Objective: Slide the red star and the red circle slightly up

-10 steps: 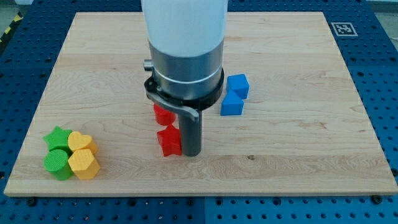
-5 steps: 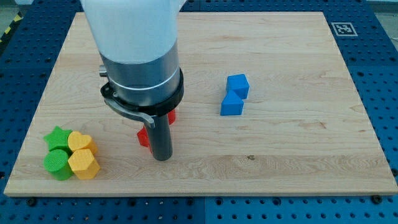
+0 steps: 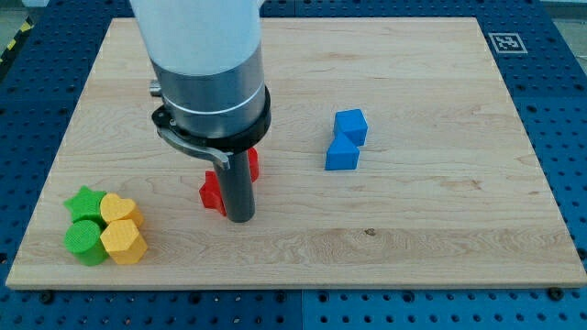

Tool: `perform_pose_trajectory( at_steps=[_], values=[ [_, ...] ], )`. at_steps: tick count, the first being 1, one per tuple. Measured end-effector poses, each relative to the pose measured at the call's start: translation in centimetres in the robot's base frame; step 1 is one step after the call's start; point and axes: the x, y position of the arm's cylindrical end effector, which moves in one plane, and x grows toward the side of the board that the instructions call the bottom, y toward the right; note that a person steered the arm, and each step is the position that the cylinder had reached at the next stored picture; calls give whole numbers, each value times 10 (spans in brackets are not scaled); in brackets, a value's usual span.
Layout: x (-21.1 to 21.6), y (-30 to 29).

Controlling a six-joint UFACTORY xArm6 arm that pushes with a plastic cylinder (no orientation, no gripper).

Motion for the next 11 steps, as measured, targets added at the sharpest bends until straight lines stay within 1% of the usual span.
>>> perform_pose_trajectory(
  at_steps=[1, 2, 3, 4, 5, 7, 8, 9, 10, 11],
  values=[
    [8, 0],
    [39, 0],
    [39, -2],
    [28, -35],
    [4, -47],
    [-25, -42],
    [-25, -6],
    [-26, 1],
    [-36, -14],
    [-62, -26]
  ],
)
